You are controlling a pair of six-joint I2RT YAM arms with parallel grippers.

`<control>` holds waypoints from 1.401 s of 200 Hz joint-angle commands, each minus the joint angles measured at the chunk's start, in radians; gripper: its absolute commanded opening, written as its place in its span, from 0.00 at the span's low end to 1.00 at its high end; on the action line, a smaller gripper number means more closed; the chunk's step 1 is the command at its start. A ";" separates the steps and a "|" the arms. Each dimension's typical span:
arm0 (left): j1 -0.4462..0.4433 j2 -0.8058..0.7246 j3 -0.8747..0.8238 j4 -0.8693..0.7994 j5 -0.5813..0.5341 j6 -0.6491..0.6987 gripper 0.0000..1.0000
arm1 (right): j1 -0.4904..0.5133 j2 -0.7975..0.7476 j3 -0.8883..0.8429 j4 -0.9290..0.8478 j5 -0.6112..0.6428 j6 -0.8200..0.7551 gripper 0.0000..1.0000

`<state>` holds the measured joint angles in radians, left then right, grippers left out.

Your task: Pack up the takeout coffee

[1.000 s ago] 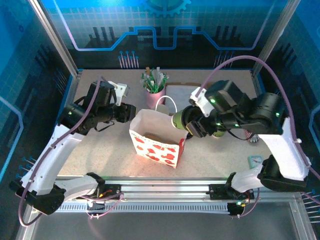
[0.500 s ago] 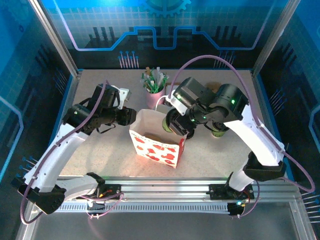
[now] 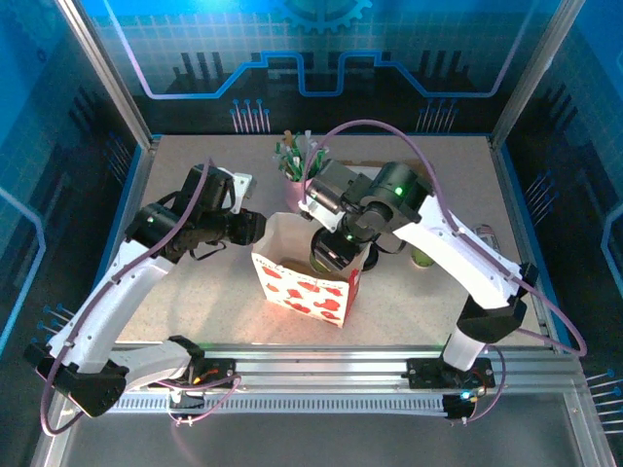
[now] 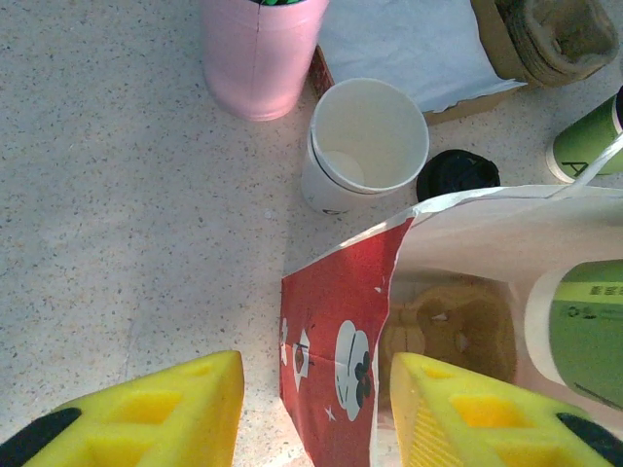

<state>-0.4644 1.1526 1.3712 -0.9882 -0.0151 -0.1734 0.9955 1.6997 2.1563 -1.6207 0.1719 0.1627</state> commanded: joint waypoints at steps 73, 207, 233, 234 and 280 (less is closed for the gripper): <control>0.004 -0.024 -0.036 0.050 0.000 0.029 0.45 | 0.011 0.074 -0.040 -0.024 -0.012 -0.033 0.42; 0.004 -0.059 -0.091 0.100 -0.003 0.032 0.45 | -0.030 0.089 -0.198 0.034 -0.059 -0.095 0.40; 0.004 -0.068 -0.102 0.113 -0.005 0.031 0.45 | -0.040 0.089 -0.216 0.043 -0.068 -0.102 0.40; 0.004 -0.068 -0.103 0.114 -0.004 0.031 0.45 | -0.040 0.089 -0.217 0.043 -0.068 -0.103 0.40; 0.004 -0.095 -0.141 0.156 -0.005 0.034 0.45 | -0.057 0.105 -0.245 0.066 -0.083 -0.114 0.39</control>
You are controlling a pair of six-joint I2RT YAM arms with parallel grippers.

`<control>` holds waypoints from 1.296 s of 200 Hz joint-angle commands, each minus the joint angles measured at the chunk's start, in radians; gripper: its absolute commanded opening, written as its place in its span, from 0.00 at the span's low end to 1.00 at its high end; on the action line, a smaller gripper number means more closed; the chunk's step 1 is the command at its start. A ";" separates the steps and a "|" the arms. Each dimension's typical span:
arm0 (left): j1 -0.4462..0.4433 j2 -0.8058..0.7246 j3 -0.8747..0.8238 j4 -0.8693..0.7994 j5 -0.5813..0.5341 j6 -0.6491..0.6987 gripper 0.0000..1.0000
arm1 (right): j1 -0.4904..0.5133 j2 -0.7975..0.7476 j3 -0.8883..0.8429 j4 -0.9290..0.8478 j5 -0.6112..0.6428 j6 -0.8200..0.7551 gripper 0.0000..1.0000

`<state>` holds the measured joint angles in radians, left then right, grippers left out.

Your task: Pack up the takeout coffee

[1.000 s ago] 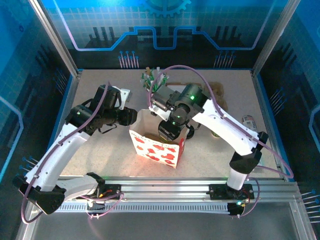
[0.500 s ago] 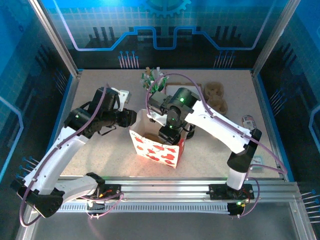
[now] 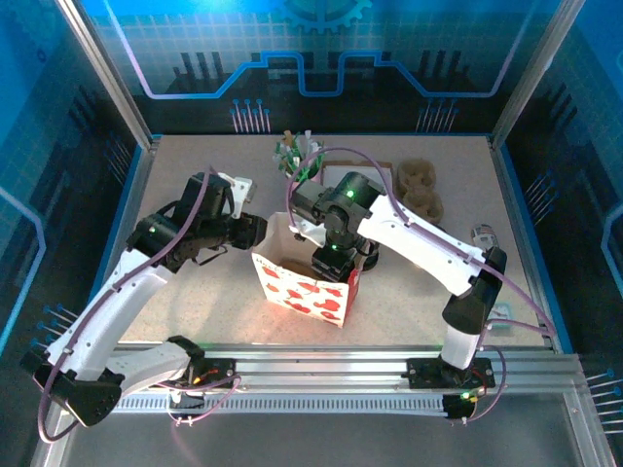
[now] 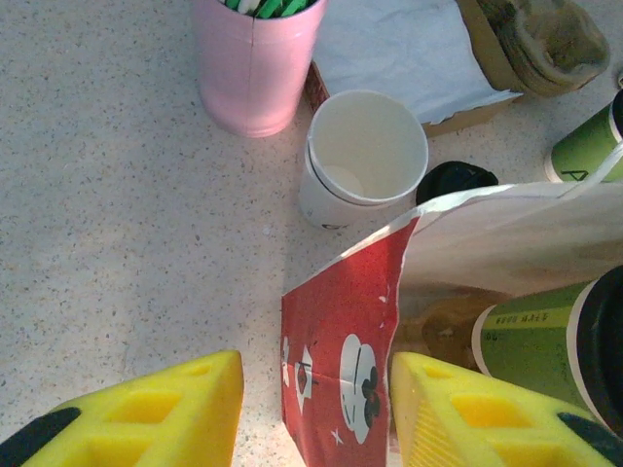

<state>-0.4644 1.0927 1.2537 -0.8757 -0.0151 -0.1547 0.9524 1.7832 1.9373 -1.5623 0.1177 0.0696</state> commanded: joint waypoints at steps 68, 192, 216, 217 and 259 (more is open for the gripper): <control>0.005 -0.053 -0.064 0.079 -0.019 0.017 0.48 | -0.029 0.030 -0.068 0.042 -0.042 -0.034 0.38; 0.005 -0.065 -0.112 0.133 -0.040 0.019 0.53 | -0.053 0.016 -0.146 0.104 -0.072 -0.044 0.37; 0.006 -0.066 -0.117 0.139 -0.042 0.021 0.53 | -0.055 0.016 -0.154 0.110 -0.076 -0.047 0.37; 0.006 -0.066 -0.117 0.139 -0.042 0.021 0.53 | -0.055 0.017 -0.154 0.111 -0.077 -0.047 0.37; 0.006 -0.068 -0.126 0.144 -0.046 0.026 0.54 | -0.058 0.019 -0.163 0.116 -0.078 -0.047 0.37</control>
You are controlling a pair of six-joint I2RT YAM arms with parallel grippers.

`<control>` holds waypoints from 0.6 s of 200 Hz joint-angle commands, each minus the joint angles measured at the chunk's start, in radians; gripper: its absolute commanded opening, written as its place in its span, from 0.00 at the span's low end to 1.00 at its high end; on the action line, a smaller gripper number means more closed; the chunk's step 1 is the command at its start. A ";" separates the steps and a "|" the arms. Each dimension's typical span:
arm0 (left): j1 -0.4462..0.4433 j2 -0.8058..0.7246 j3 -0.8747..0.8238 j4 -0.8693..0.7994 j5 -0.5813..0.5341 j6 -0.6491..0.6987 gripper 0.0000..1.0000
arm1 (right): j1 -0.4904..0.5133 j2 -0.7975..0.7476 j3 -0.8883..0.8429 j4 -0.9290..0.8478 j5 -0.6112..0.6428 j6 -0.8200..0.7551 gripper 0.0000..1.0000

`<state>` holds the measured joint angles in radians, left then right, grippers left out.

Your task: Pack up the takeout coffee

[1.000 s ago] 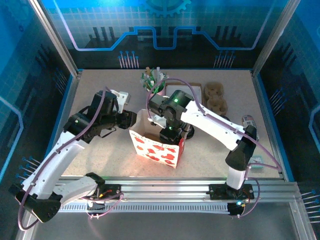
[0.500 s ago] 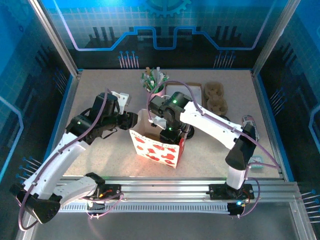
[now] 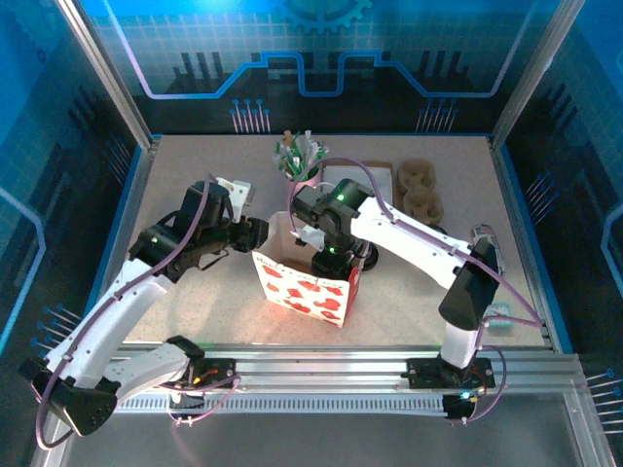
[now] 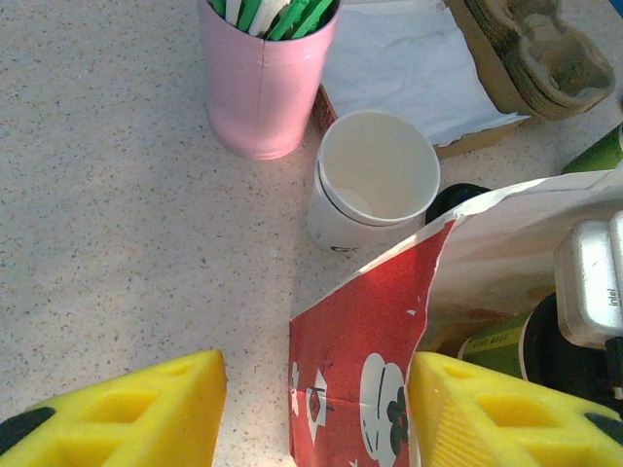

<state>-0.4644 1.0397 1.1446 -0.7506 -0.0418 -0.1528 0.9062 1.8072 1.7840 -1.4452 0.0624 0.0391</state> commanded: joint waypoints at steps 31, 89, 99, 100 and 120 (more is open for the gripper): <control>0.006 -0.012 -0.019 0.020 -0.018 0.023 0.54 | -0.016 -0.008 -0.015 0.002 -0.023 -0.019 0.36; 0.006 -0.012 -0.022 0.022 -0.023 0.026 0.54 | -0.017 -0.013 -0.028 0.011 -0.021 -0.019 0.36; 0.006 -0.012 -0.022 0.022 -0.022 0.026 0.54 | -0.019 -0.013 -0.029 0.014 -0.018 -0.018 0.36; 0.006 -0.013 -0.023 0.022 -0.021 0.026 0.54 | -0.018 -0.013 -0.028 0.015 -0.018 -0.018 0.36; 0.005 -0.013 -0.022 0.022 -0.021 0.026 0.54 | -0.021 -0.015 -0.029 0.019 -0.018 -0.018 0.36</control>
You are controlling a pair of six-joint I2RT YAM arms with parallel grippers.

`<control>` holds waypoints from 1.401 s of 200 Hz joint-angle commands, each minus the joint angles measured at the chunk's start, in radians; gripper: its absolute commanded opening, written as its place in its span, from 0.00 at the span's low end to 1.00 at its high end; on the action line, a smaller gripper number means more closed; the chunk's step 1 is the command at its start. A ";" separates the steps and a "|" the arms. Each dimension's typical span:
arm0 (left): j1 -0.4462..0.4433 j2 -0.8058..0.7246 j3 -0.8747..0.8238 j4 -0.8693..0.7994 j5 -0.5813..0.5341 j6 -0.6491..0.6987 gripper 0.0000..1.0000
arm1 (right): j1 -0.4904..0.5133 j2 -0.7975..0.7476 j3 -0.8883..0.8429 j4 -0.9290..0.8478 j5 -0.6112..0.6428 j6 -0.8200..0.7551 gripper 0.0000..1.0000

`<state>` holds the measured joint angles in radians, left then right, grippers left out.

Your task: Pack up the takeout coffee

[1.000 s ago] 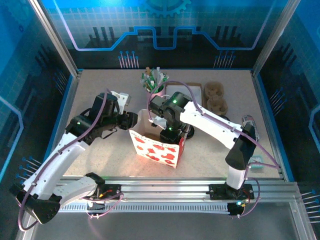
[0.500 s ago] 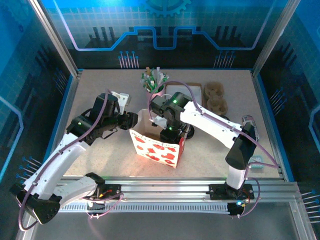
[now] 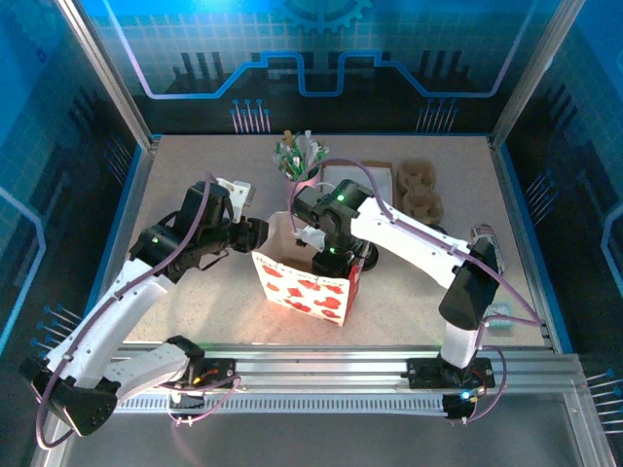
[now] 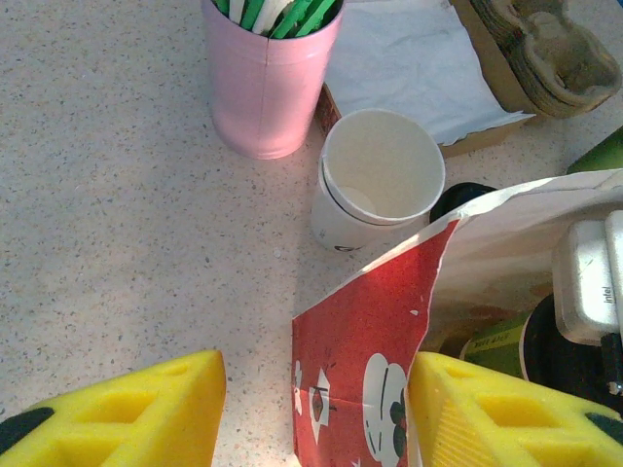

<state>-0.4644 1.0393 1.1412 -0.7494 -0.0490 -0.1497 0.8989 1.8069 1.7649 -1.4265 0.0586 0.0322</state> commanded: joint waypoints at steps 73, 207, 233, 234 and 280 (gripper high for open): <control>0.006 -0.013 -0.018 0.022 -0.014 0.025 0.54 | -0.019 -0.009 -0.019 0.007 -0.028 -0.018 0.36; 0.006 -0.012 -0.018 0.021 -0.010 0.027 0.54 | -0.028 0.002 -0.050 0.033 -0.042 -0.019 0.36; 0.006 -0.012 -0.019 0.020 -0.009 0.028 0.54 | -0.028 0.002 -0.062 0.039 -0.046 -0.018 0.36; 0.006 -0.012 -0.018 0.020 -0.009 0.028 0.54 | -0.028 0.002 -0.062 0.039 -0.048 -0.018 0.36; 0.006 -0.011 -0.018 0.021 -0.008 0.030 0.54 | -0.027 0.008 -0.075 0.049 -0.054 -0.015 0.36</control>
<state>-0.4644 1.0393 1.1404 -0.7494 -0.0490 -0.1463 0.8803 1.8072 1.7016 -1.3777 0.0242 0.0246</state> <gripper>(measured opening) 0.536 0.595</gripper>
